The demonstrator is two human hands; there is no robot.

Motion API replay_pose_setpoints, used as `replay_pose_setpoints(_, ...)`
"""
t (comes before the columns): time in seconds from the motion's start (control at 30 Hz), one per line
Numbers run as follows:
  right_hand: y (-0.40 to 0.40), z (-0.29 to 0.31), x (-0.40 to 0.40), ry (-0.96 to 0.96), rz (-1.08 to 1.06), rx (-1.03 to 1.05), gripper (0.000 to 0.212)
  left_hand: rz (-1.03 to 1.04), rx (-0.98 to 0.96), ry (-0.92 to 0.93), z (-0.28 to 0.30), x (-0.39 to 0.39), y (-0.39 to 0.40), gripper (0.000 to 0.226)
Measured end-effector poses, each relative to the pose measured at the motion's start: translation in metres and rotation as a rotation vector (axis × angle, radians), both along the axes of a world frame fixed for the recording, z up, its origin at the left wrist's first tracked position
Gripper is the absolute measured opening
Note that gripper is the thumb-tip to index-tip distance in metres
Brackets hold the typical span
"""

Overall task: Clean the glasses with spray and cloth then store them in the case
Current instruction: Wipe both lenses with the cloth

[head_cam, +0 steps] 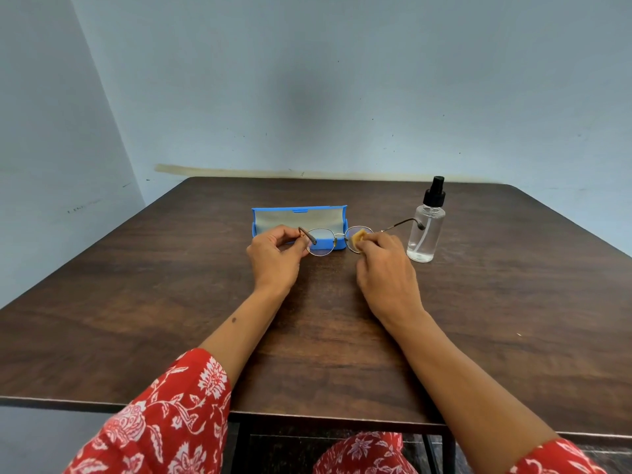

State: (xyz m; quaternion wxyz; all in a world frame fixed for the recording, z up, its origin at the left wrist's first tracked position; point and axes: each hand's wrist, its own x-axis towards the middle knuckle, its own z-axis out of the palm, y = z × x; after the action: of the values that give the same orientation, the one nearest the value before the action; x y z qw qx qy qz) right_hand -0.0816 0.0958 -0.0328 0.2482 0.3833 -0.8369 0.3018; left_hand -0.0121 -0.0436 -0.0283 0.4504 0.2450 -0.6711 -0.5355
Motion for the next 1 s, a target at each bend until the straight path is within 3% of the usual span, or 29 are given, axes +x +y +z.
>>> replay_pose_setpoints(0.1, 0.0022, 0.0006, -0.0025, -0.045, -0.097, -0.033, 0.027, -0.009, 0.015, 0.007, -0.0004, 0.0001, 0.0002, 0.009)
replay_pose_setpoints(0.27, -0.0008, 0.0002, 0.0019, 0.013, 0.031, 0.016, 0.024, 0.01, 0.014, -0.006, -0.0007, -0.0005, -0.0006, 0.011)
replay_pose_setpoints(0.4, 0.0029, 0.0007, -0.0016, -0.052, -0.081, -0.031, 0.027, -0.012, 0.008, -0.01, -0.0023, -0.0019, -0.0013, 0.01)
replay_pose_setpoints(0.57, -0.0006, -0.0008, 0.0014, 0.002, 0.028, 0.016, 0.021, 0.009, 0.005, -0.01, -0.0052, -0.0036, -0.005, 0.01)
replay_pose_setpoints(1.0, 0.0037, 0.0002, 0.0002, -0.023, -0.05, -0.052, 0.021, -0.017, -0.017, 0.032, -0.0032, -0.0007, -0.0015, 0.022)
